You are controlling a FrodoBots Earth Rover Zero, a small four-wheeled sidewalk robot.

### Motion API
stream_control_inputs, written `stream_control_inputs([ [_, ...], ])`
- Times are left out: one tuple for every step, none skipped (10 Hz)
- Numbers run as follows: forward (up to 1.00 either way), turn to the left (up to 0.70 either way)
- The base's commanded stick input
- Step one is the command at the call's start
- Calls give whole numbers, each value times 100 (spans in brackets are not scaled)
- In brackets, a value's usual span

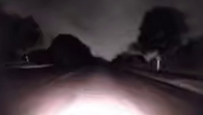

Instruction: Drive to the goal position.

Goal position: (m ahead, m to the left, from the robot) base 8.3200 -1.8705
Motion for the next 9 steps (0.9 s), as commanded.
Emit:
stream_control_inputs([
  [70,0],
  [70,0],
  [70,0],
  [70,0],
  [70,0],
  [70,0],
  [70,0],
  [70,0],
  [70,0],
])
